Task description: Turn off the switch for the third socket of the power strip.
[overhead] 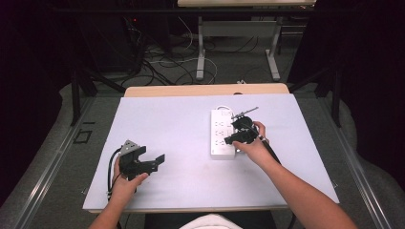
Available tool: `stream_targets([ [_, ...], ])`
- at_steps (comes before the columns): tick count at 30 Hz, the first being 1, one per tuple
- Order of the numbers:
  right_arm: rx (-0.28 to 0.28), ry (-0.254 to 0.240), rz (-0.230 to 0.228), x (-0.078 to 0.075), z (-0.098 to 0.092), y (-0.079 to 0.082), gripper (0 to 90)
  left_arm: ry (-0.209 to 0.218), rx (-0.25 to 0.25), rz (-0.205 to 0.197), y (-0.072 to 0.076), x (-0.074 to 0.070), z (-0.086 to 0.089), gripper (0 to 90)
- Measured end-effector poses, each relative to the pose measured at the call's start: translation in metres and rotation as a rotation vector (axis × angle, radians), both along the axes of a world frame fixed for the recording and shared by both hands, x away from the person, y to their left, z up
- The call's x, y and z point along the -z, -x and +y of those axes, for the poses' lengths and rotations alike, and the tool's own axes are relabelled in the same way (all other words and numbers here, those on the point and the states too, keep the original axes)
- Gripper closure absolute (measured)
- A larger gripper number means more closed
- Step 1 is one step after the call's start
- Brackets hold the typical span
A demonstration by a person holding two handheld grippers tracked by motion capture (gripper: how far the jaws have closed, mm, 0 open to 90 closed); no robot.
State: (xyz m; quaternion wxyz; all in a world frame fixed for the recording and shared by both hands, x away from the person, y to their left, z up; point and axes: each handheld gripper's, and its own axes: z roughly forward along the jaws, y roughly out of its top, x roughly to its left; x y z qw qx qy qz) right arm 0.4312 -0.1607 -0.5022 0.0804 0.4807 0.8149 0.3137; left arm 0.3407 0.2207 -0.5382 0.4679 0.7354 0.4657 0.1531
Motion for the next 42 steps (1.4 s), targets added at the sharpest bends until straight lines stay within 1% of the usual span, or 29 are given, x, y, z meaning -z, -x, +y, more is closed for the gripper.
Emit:
stream_targets([
  [6,0.001,-0.007,-0.02,-0.003,-0.001,0.002,52.5,-0.002,0.001,0.004,0.0,0.001,0.001,9.2],
  [8,-0.005,0.004,-0.024,-0.005,-0.002,0.003,50.6,-0.001,0.001,0.005,0.0,0.001,0.001,9.2],
  [9,-0.001,-0.003,-0.042,-0.005,-0.002,0.003,49.3,-0.001,0.002,0.005,0.0,0.001,0.001,9.2],
  [11,0.009,-0.007,-0.052,-0.007,-0.002,0.004,47.6,-0.001,0.002,0.004,0.0,0.0,0.0,9.2],
  [12,0.002,-0.006,-0.059,-0.007,-0.003,0.004,46.6,0.0,0.002,0.004,0.001,0.0,0.0,9.2],
  [13,-0.001,-0.031,-0.063,-0.008,-0.003,0.005,45.5,0.0,0.002,0.005,0.001,0.0,0.0,9.2],
  [15,-0.003,-0.019,-0.069,-0.01,-0.005,0.006,43.7,-0.001,0.002,0.006,0.001,0.001,0.0,9.2],
  [16,0.006,-0.027,-0.076,-0.01,-0.005,0.007,42.4,-0.001,0.002,0.006,0.001,0.001,0.0,9.2],
  [21,0.016,-0.031,-0.118,-0.016,-0.01,0.01,36.4,0.0,0.003,0.002,0.001,0.0,-0.001,9.2],
  [24,0.029,-0.044,-0.125,-0.019,-0.014,0.012,33.5,-0.002,0.004,0.002,0.001,0.0,-0.001,9.2],
  [25,0.032,-0.05,-0.141,-0.02,-0.015,0.012,32.2,-0.003,0.004,0.002,0.001,0.0,-0.001,9.2],
  [29,0.056,-0.071,-0.152,-0.024,-0.019,0.015,28.8,-0.002,0.002,0.001,0.002,0.0,-0.001,9.2],
  [30,0.052,-0.071,-0.157,-0.025,-0.021,0.015,27.5,-0.002,0.001,0.001,0.002,0.0,-0.001,9.2],
  [31,0.06,-0.082,-0.15,-0.026,-0.022,0.016,25.9,-0.002,0.001,0.002,0.002,0.0,0.0,9.2],
  [33,0.06,-0.091,-0.153,-0.027,-0.024,0.016,21.4,-0.002,0.0,0.002,0.003,0.0,0.0,9.2],
  [36,0.067,-0.096,-0.15,-0.029,-0.027,0.019,17.4,0.0,-0.002,-0.001,0.004,-0.001,0.0,9.2],
  [37,0.063,-0.092,-0.163,-0.029,-0.029,0.02,16.8,-0.001,-0.002,-0.001,0.004,-0.001,0.001,9.2],
  [40,0.075,-0.094,-0.181,-0.032,-0.032,0.023,15.9,0.001,-0.004,-0.001,0.004,-0.001,0.001,9.2],
  [42,0.08,-0.086,-0.196,-0.035,-0.035,0.025,15.1,-0.001,-0.006,0.0,0.004,-0.001,0.001,9.2],
])
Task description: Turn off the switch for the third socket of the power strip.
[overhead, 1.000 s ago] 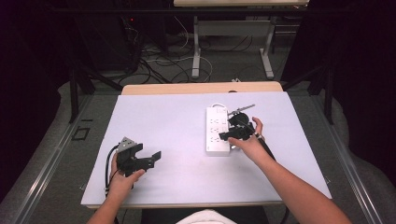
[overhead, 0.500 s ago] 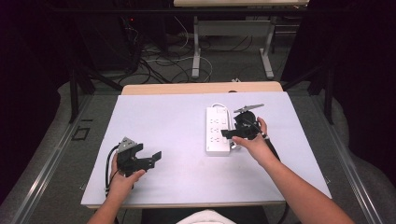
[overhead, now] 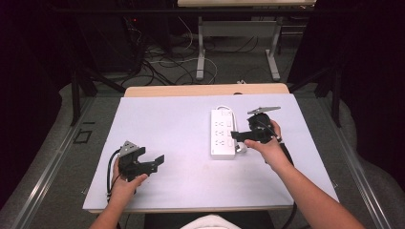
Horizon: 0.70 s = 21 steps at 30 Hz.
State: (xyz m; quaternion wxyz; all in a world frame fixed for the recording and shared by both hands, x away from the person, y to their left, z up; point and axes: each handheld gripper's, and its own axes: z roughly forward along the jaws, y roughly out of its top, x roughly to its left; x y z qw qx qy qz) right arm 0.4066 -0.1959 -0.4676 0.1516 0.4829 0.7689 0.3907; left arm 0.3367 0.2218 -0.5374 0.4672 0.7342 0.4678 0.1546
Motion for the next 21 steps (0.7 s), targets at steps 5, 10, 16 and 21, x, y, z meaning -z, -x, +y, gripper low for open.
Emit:
stream_targets([
  [5,0.013,0.002,-0.027,-0.006,-0.007,0.006,15.0,0.001,0.0,-0.002,0.0,0.0,0.0,9.2],
  [10,0.019,-0.007,-0.046,-0.011,-0.015,0.012,15.0,0.001,-0.001,-0.001,0.0,0.0,0.0,9.2],
  [16,0.027,0.008,-0.069,-0.014,-0.027,0.021,12.5,0.001,-0.001,-0.002,0.0,0.0,0.0,9.2],
  [21,0.043,0.023,-0.084,-0.013,-0.039,0.028,7.3,0.002,-0.002,-0.002,0.0,0.0,-0.001,9.2],
])
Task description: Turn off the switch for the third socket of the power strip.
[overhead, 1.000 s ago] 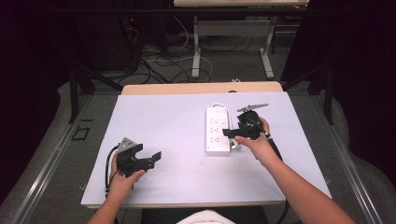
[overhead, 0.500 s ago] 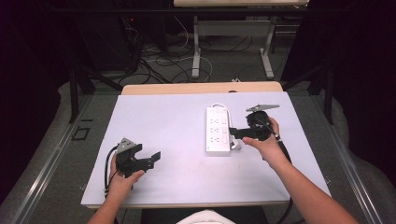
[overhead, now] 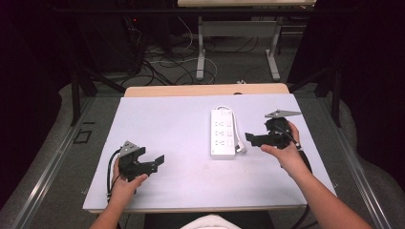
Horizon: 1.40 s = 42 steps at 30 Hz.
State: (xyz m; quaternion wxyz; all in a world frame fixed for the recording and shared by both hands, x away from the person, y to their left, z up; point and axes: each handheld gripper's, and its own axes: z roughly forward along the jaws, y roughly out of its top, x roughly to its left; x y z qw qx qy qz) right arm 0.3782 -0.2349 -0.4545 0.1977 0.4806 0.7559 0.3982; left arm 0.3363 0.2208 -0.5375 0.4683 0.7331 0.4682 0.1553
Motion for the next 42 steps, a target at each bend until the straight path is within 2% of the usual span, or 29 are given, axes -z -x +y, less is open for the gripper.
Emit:
stream_targets([
  [10,0.038,0.02,-0.022,0.007,-0.018,0.016,0.6,0.001,-0.001,-0.001,0.0,0.0,0.0,9.2],
  [16,0.063,0.005,-0.031,0.012,-0.028,0.025,0.0,0.0,0.001,0.002,0.0,0.0,-0.001,9.2],
  [24,0.089,0.017,-0.061,0.02,-0.04,0.037,0.0,-0.003,0.004,0.0,0.0,0.0,-0.001,9.2],
  [31,0.094,-0.016,-0.051,0.034,-0.051,0.044,0.0,-0.005,0.007,-0.001,0.0,0.0,-0.001,9.2],
  [37,0.114,-0.038,-0.026,0.046,-0.058,0.051,0.0,-0.005,0.006,0.0,0.0,0.0,-0.001,9.2],
  [42,0.123,-0.032,-0.029,0.056,-0.065,0.054,0.0,-0.006,0.003,0.002,0.001,0.0,-0.002,9.2],
])
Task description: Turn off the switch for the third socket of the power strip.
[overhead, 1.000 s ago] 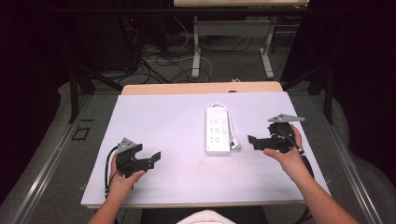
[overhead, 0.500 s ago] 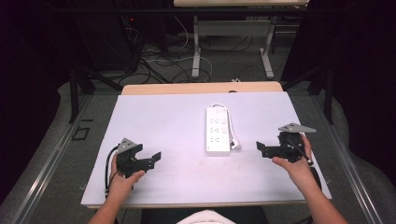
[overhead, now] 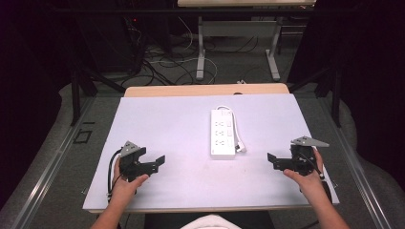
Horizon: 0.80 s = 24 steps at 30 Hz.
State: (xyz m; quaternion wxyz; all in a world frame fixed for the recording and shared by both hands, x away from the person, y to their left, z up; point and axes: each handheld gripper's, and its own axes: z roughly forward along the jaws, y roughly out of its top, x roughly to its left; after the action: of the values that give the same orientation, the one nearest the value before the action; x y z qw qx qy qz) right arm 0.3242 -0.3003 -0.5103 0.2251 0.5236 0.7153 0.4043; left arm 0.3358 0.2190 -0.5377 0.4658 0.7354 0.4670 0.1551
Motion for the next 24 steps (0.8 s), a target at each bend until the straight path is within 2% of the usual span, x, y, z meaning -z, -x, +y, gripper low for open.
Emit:
stream_targets([
  [11,0.032,-0.017,-0.002,0.016,-0.011,0.004,0.0,-0.006,0.004,-0.005,0.0,0.0,0.0,9.2],
  [12,0.035,-0.013,-0.016,0.018,-0.012,0.004,0.0,-0.006,0.004,-0.005,0.0,0.0,0.0,9.2],
  [18,0.034,0.0,-0.018,0.024,-0.014,0.006,0.0,-0.006,0.007,-0.007,0.0,-0.001,0.0,9.2],
  [19,0.044,-0.002,-0.038,0.026,-0.014,0.005,0.0,-0.006,0.01,-0.005,0.0,-0.001,0.0,9.2],
  [20,0.033,0.0,-0.02,0.026,-0.015,0.006,0.0,-0.006,0.011,-0.004,0.0,-0.001,0.0,9.2],
  [24,0.037,0.002,-0.014,0.029,-0.014,0.006,0.0,-0.007,0.012,-0.002,0.0,-0.001,0.0,9.2],
])
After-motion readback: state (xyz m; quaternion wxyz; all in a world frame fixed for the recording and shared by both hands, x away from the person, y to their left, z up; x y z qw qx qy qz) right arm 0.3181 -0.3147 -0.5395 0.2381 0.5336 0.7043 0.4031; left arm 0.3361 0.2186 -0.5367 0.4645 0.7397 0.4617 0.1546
